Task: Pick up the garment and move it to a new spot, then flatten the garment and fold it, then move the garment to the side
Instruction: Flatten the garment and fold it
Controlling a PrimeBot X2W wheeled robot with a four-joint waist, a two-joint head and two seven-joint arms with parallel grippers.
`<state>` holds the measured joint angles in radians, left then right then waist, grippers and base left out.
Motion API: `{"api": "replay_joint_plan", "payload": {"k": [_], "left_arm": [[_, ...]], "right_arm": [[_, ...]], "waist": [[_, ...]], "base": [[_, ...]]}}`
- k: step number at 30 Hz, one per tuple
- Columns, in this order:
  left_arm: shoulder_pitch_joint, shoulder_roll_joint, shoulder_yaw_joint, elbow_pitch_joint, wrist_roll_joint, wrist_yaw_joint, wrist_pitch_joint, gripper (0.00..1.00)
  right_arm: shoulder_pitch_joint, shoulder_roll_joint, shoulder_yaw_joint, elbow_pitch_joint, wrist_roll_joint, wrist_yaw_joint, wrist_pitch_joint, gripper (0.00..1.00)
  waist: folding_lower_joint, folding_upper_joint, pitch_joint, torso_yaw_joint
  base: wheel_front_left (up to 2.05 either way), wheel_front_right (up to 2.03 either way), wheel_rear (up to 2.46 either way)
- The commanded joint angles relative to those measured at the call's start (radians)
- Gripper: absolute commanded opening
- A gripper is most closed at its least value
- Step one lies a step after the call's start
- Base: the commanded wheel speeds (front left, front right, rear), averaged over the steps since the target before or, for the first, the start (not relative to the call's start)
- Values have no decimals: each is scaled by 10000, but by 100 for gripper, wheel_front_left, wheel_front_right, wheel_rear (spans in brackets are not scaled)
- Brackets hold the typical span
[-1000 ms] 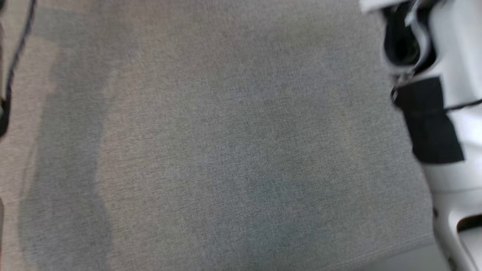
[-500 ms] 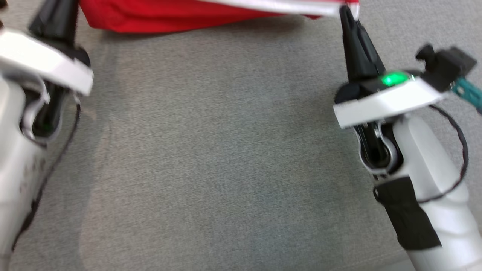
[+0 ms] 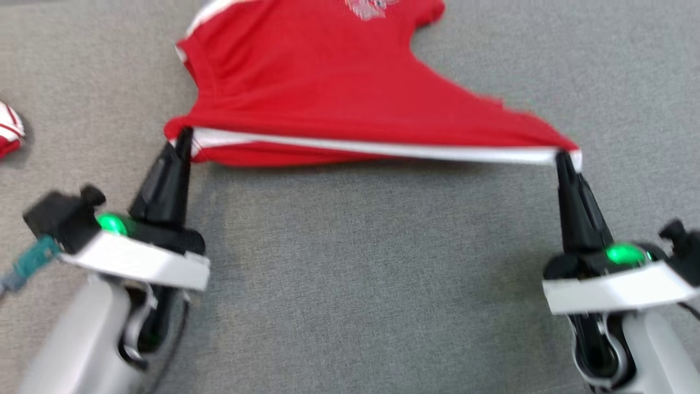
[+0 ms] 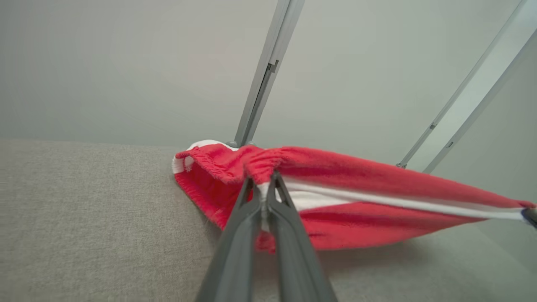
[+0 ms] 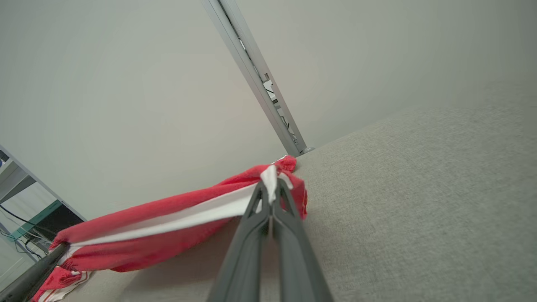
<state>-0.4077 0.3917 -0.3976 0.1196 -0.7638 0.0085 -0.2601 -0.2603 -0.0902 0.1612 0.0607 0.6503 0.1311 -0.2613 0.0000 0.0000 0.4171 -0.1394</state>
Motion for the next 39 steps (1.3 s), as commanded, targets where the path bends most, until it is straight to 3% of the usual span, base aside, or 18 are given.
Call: {"api": "replay_joint_plan", "payload": {"k": [1,6,10,25,39], "left_arm": [[327,-89,261,-130,162,81,-65,0],[1963,-1189,1118,-929,806,-132,-71,0],[2971,-1538,1258,-1160,1372,-436,-73,0],[5168,-1354,1272,-2384,1644,-737,221,0],[4011,-2071,996,-1265,1038,-533,854,0]], "right_arm": [[290,-217,-184,-123,42,-4,-57,0],[1466,-533,-352,-580,43,-4,-57,0],[2205,-673,-404,-961,-57,-4,-56,0],[4393,-1520,-282,-2281,13,-4,-41,0],[3149,-1393,-903,-672,-136,-15,671,0]], "waist": [[0,0,-232,63],[0,0,-835,109],[0,0,-1322,113],[0,0,-2580,69],[0,0,-2322,819]], "base": [[0,0,0],[0,0,0],[0,0,0],[0,0,0],[0,0,0]]}}
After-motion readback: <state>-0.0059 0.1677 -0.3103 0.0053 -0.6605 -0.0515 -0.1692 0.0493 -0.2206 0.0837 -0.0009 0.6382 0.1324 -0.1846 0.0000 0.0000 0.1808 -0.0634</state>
